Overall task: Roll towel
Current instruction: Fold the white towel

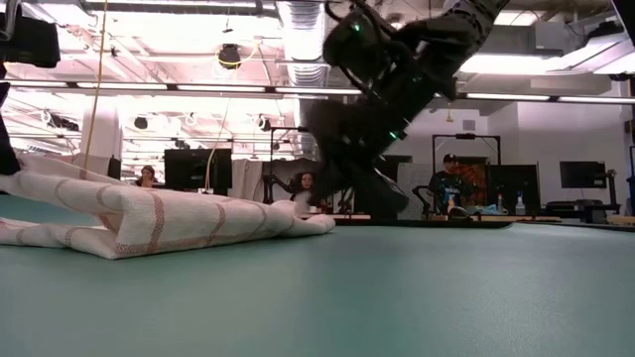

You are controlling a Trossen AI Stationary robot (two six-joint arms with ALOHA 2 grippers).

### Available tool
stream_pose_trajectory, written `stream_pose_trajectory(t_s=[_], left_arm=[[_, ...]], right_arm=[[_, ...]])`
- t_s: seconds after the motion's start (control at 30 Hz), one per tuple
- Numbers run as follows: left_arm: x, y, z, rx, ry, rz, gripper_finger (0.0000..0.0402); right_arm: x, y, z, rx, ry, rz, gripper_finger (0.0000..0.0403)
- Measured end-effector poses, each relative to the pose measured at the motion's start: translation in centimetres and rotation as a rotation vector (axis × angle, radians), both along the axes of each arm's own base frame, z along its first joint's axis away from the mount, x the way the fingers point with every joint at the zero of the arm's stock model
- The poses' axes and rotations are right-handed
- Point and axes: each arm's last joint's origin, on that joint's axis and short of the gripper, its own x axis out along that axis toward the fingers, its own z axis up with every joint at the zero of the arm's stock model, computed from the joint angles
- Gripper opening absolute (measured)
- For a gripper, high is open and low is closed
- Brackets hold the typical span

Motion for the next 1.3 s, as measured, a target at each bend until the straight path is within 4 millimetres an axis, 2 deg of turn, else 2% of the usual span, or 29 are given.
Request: stream_pose_trajectory(t_s=[0.17, 0.37, 0.5, 0.73, 0.9, 1.03, 1.3], left_arm=[[0.0, 0.0, 0.0, 0.006, -0.005, -0.003, 0.0], [0.0, 0.0, 0.0, 0.011, 0.0, -0.017, 0.0], [0.0, 0.0, 0.0, 0.015, 0.004, -0.026, 0.0], [0.0, 0.0, 0.0, 0.017, 0.006, -0.039, 0.0], [0.0, -0.1, 0.0, 0.011, 0.018, -0.048, 0.0], [0.0, -0.1, 0.0, -0.007, 0.037, -0.048, 0.0], [0.0, -0.2, -0.1, -0.017, 0.044, -0.049, 0.0]], right_arm=[[1.9, -1.1, 3.0, 0.055, -0.135, -0.005, 0.001], [3.8, -3.5, 7.4, 0.097, -0.348, -0.051, 0.001], [5.0, -5.0, 8.6, 0.183, -0.43, -0.032, 0.001], [8.4, -7.0, 6.6, 0.174, -0.408, -0.033, 0.001], [10.4, -8.1, 7.5, 0.161, -0.448, -0.04, 0.001], [11.1, -9.7, 7.8, 0.168, -0.443, -0.075, 0.001], [11.8, -12.4, 3.7, 0.215, -0.349, -0.161, 0.001]])
